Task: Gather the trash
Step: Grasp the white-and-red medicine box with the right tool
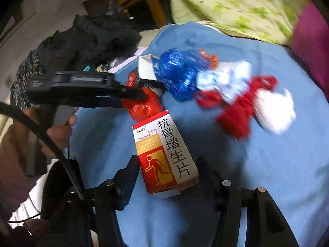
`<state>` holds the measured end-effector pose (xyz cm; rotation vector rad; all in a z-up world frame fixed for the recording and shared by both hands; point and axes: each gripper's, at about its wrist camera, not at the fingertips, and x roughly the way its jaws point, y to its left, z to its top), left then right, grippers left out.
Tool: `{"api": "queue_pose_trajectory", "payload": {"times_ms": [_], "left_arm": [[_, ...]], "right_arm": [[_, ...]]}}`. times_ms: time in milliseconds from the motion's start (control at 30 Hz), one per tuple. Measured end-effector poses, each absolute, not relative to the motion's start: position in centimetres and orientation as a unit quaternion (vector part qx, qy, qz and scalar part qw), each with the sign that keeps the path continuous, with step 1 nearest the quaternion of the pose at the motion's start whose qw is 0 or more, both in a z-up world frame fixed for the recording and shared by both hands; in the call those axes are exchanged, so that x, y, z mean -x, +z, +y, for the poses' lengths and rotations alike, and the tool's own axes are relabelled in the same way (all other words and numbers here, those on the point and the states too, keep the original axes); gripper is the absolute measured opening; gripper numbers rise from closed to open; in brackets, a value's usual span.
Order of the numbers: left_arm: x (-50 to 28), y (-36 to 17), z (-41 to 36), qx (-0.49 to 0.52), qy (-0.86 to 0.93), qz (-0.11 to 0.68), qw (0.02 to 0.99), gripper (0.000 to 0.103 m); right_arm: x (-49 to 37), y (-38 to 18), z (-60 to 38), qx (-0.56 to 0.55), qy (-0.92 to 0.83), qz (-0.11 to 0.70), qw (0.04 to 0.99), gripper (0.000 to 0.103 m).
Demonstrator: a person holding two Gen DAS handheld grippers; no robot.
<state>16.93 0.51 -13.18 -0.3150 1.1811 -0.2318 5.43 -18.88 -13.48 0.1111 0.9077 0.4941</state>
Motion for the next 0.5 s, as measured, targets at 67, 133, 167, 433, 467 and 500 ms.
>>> {"api": "queue_pose_trajectory", "payload": {"times_ms": [67, 133, 167, 433, 467, 500], "left_arm": [[-16.8, -13.7, -0.4, 0.144, -0.098, 0.551, 0.816, 0.071], [-16.4, -14.0, -1.0, 0.139, -0.092, 0.543, 0.823, 0.062], [-16.2, -14.1, -1.2, 0.143, -0.093, 0.539, 0.824, 0.055], [-12.1, -12.6, -0.5, 0.142, -0.100, 0.511, 0.842, 0.015], [-11.3, -12.4, -0.3, 0.139, -0.105, 0.509, 0.843, 0.003], [-10.3, -12.0, -0.1, 0.136, -0.109, 0.505, 0.845, 0.003]], "right_arm": [[-3.7, -13.2, -19.9, -0.079, 0.223, 0.429, 0.872, 0.060], [-2.4, -12.6, -20.7, -0.096, 0.214, 0.419, 0.877, 0.060], [-1.6, -12.2, -21.2, -0.107, 0.206, 0.411, 0.881, 0.060], [3.0, -9.3, -23.6, -0.164, 0.169, 0.353, 0.906, 0.060], [3.4, -8.8, -23.7, -0.166, 0.167, 0.346, 0.908, 0.060], [3.4, -8.2, -23.9, -0.172, 0.166, 0.337, 0.910, 0.060]]}}
